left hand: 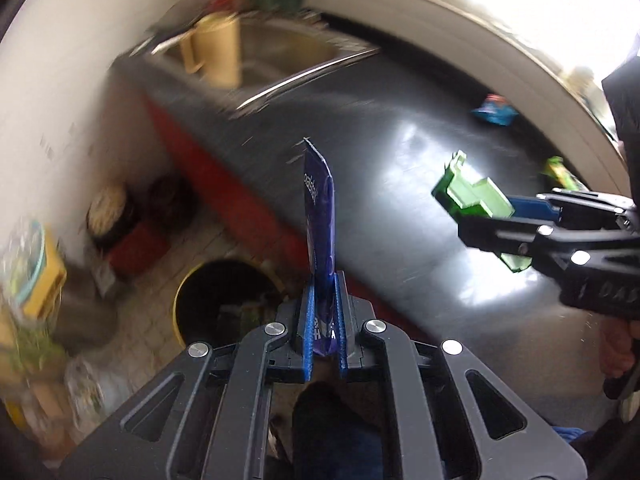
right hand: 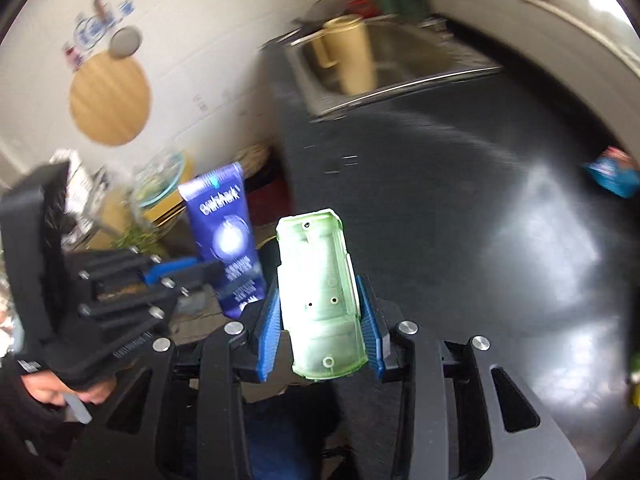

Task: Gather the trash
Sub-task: 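Carry toothpaste tube and tray to the bin and open both tools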

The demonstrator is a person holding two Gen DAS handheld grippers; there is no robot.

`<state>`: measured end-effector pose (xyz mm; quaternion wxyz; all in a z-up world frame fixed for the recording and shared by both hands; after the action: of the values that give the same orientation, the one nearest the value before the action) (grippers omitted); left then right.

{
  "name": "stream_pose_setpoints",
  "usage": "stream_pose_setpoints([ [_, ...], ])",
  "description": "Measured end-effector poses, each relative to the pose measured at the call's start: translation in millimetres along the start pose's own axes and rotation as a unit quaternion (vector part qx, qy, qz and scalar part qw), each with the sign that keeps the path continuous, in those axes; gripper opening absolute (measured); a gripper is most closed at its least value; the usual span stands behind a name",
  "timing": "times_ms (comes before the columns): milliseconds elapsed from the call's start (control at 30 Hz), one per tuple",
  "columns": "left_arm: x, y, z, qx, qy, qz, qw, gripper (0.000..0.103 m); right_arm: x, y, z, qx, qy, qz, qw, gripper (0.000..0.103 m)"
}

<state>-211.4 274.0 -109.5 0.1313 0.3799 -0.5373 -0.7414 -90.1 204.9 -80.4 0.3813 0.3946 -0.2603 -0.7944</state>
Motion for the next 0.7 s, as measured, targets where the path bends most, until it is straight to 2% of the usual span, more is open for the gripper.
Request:
stream_pose_setpoints([
  [133,27.0,-47.9,50.6,-0.015,0.050,0.038,0.9979,0.008,-20.3,-76.6,33.4,-0.029,0.014,0.047,0.998,0.036],
  [233,42.8,-86.0,76.8,-0.025,0.062,0.063,0.9958,0.008,-27.7,-121.1,44.0,-0.036,0.017,0.076,0.996,0.036],
  [433,56.8,-135.1,99.6,-0.024,0.077,0.079,0.9936,0.008,-36.3,-191.7,48.1,-0.023,0.028,0.119,0.992,0.037],
  [567,62.5,-159.8,107.2,-0.015,0.075,0.093,0.9927,0.009,-32.0,-219.0,46.4,-0.011,0.033,0.142,0.989,0.038],
  [600,63.9,-162.9,109.1,-0.019,0.075,0.095,0.9924,0.009,-31.1,-224.7,45.3,-0.007,0.034,0.149,0.988,0.042],
  [633,64.6,-164.0,109.6,-0.018,0.078,0.096,0.9921,0.009,-29.7,-227.6,44.4,-0.007,0.033,0.153,0.988,0.054],
  [700,66.2,-168.1,114.6,-0.018,0.086,0.101,0.9910,0.020,-30.3,-230.6,43.3,-0.003,0.036,0.153,0.987,0.064],
])
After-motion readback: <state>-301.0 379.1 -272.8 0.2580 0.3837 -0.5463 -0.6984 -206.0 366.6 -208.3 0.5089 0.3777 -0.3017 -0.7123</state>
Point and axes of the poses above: each gripper's, at about its wrist camera, not at the fingertips, and y roughly against the way its jaws point, z to its left, x to its underside, the point moved 6 cm from there along -y, roughly the way its jaws point, and after that the axes turned 15 degrees about -x, right-handed, at the moved point
